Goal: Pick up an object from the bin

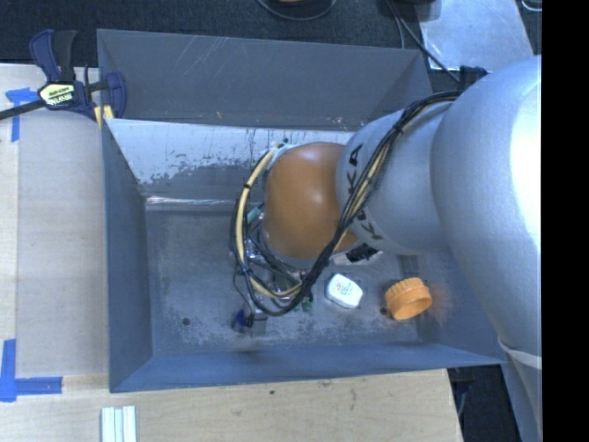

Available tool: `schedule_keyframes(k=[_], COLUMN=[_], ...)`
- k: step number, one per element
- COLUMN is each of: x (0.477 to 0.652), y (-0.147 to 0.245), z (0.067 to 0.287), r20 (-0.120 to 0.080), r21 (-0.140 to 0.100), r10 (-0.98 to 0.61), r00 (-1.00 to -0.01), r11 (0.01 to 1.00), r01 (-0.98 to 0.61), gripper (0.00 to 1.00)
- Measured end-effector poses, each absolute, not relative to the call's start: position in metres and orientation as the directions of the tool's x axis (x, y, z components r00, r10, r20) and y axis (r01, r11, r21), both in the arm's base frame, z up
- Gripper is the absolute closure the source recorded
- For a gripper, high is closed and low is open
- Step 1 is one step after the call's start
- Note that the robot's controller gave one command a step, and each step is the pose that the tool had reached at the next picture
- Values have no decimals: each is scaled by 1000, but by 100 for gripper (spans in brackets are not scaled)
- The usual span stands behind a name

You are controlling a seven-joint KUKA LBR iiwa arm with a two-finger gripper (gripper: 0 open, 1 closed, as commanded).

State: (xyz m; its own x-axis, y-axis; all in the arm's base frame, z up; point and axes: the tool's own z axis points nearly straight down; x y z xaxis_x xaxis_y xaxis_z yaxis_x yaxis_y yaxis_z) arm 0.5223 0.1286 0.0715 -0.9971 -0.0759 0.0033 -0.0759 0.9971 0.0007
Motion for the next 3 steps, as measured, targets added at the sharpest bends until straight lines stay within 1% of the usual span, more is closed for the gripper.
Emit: schedule_keyframes(k=[1,2,3], x=[533,489,510], y=[146,134,141], z=[128,99,76], r20=[-13,3,-13], r21=[-1,2,-8], r10=[-420,-342,-770], r00=[-907,-940,-638], r11=[907,940,638], r01=[-420,-342,-770], gripper=[0,0,0])
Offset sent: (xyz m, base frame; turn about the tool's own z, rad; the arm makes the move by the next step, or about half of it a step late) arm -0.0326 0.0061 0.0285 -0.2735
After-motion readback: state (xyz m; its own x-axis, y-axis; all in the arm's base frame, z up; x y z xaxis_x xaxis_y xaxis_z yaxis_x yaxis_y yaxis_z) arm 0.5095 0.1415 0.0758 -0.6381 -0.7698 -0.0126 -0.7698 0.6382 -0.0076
